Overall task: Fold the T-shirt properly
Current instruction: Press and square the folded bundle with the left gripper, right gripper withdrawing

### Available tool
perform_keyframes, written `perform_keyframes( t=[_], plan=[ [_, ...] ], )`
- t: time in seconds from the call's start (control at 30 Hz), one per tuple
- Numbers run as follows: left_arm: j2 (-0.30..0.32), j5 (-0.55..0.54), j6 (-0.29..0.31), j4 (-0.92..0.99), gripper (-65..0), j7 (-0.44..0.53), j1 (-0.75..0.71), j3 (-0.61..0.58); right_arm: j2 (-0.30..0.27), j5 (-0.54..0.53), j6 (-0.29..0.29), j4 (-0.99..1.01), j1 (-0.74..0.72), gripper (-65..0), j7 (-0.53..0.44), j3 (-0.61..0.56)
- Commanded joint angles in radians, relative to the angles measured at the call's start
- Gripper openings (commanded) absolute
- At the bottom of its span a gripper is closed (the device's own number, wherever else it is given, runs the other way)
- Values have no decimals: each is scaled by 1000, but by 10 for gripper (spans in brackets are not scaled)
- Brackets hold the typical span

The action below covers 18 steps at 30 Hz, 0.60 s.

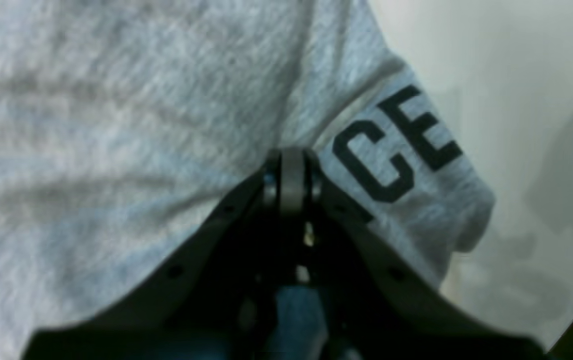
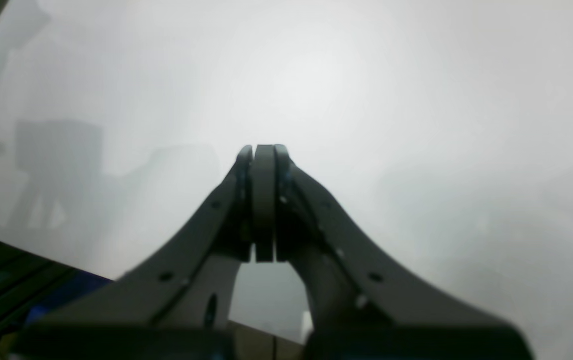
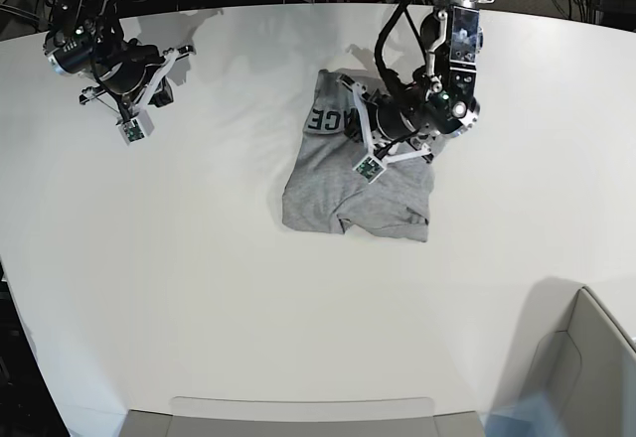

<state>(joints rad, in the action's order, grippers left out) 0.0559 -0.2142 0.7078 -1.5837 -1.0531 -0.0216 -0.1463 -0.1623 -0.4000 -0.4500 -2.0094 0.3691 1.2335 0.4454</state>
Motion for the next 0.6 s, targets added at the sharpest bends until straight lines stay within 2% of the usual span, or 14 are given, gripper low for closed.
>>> perform_keyframes(
  t=[0.0,0.1,0.27,0.33,0.57],
  plan=[
    [11,45,-10,42,-650,-9,-4,-2,-9,-9,-13,-18,-3,-650,-8,2],
    [66,45,-10,128,-650,41,5,3,-9,-9,-13,-18,-3,-650,-8,2],
    [154,45,-10,254,-650,78,67,144,-9,-9,-13,-18,0,-650,-8,2],
    [215,45,-10,317,-650,84,102,147,-9,-9,-13,-18,3,-650,-8,0],
    [353,45,-10,501,-650,192,174,149,-9,-9,-14,-21,3,-650,-8,-1]
  ],
)
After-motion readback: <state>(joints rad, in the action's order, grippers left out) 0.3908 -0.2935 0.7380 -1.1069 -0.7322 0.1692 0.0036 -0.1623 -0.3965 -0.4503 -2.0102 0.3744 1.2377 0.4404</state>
